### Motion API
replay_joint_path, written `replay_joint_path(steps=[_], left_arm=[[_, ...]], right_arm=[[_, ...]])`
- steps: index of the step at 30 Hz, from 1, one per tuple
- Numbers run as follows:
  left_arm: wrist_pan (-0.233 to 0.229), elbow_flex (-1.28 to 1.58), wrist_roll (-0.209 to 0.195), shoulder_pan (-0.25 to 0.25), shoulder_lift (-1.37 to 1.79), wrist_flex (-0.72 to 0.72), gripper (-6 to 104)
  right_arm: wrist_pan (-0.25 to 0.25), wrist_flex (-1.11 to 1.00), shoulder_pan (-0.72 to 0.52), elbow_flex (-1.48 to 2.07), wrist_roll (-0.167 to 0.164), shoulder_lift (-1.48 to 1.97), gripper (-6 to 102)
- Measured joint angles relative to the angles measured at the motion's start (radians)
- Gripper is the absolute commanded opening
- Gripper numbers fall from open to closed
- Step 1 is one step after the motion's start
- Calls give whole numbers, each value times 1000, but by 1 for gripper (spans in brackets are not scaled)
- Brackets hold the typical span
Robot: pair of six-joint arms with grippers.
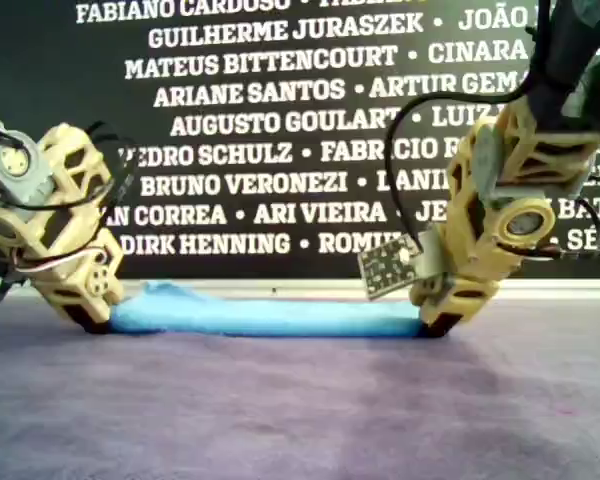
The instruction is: Fold a cloth
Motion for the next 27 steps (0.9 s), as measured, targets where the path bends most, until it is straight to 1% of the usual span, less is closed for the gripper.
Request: replay_joint_path(steps=[3, 10, 13, 16, 21, 25, 27], left_arm=[[0, -2, 0, 0, 0, 0, -1], [0, -2, 2, 0, 0, 0, -1], [12, 3, 2, 0, 38, 0, -1], [14, 3, 2, 0, 112, 0, -1], [12, 29, 2, 0, 249, 0, -1], [12, 140, 2, 0, 316, 0, -1], [12, 207, 2, -2, 337, 0, -1]], right_arm=[[0, 0, 0, 0, 0, 0, -2], [3, 5, 2, 0, 0, 11, -2], [3, 8, -5, 0, 0, 55, -2], [3, 21, -6, 0, 0, 123, -2], [3, 161, -5, 11, 0, 236, -2], [3, 284, -5, 23, -3, 265, -2], [-11, 330, -9, 23, 0, 265, -2]])
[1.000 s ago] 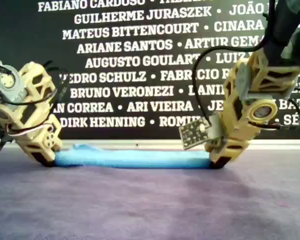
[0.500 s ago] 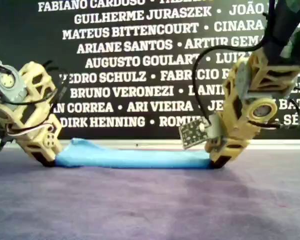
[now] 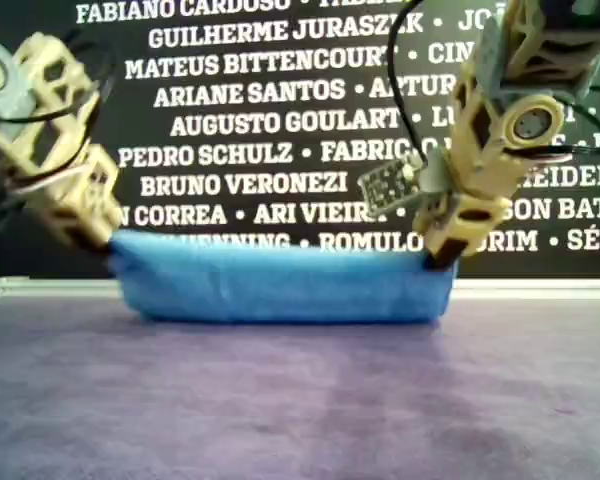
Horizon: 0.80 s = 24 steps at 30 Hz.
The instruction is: Fold a cloth
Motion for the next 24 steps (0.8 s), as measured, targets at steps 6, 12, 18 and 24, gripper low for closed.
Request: replay_joint_path(steps=[6, 12, 18, 24], left_arm=[[0, 201, 0, -21, 109, 0, -1], [2, 357, 0, -23, 202, 0, -1], [0, 482, 0, -23, 259, 0, -1], [0, 554, -3, -23, 298, 0, -1]], right_arm=[[8, 172, -12, 0, -3, 2, -2], [5, 318, -15, 0, -5, 11, -2], [11, 428, -34, 0, -6, 61, -2], [11, 485, -26, 21, -6, 110, -2]])
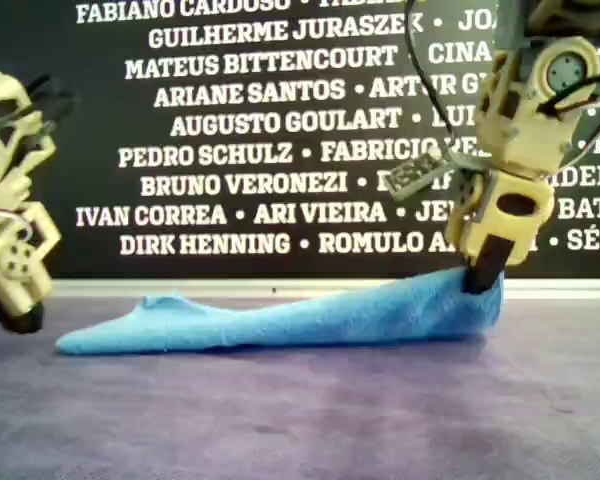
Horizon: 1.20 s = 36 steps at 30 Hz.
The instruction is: Fold a cloth
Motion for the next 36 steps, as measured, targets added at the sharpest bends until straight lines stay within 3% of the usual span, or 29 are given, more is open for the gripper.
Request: replay_joint_path(steps=[6, 13, 16, 21, 25, 36], left_arm=[[0, 51, 0, 0, 69, 0, -1], [0, 129, 0, -9, 156, 0, 3], [0, 129, 2, -49, 160, 0, 15], [-6, 160, 2, -167, 160, 2, 52], [-12, 158, -6, -176, 160, 2, 72], [-15, 156, -6, -176, 110, 0, 75]], right_arm=[[0, -58, 2, 164, 0, 94, -2], [0, -287, 2, 453, -5, 192, -2], [0, -368, 3, 523, -6, 221, -2], [0, -423, 3, 595, -8, 235, -2], [0, -460, 3, 606, -8, 235, -2], [0, -537, 3, 606, -6, 235, -2]])
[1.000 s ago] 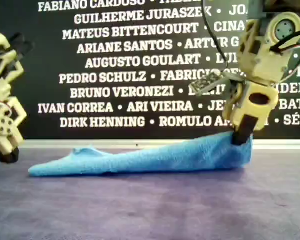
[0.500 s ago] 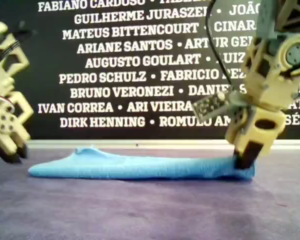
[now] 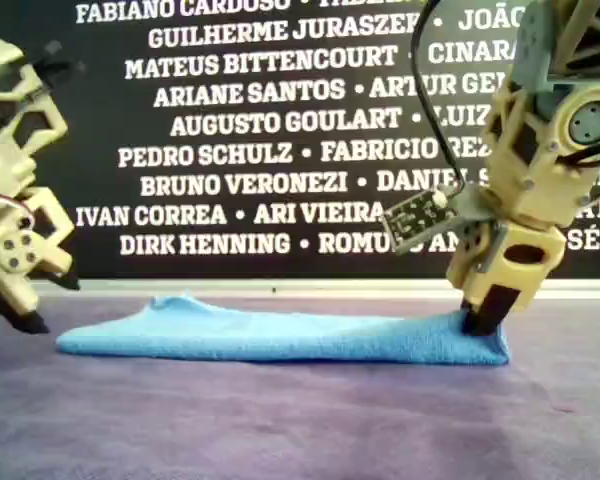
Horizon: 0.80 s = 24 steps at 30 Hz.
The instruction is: Fold a cloth
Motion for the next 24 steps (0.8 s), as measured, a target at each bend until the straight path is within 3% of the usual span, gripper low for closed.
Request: replay_joint_path(steps=[18, 21, 24], left_arm=[[-3, -316, 6, 0, -307, -2, 74], [-3, -327, 8, 0, -316, -2, 66], [-3, -327, 8, 0, -316, -2, 44]], right_arm=[[0, -2, 0, 0, 0, 0, -2], [0, -2, 0, 0, 0, 0, -2], [0, -2, 0, 0, 0, 0, -2]])
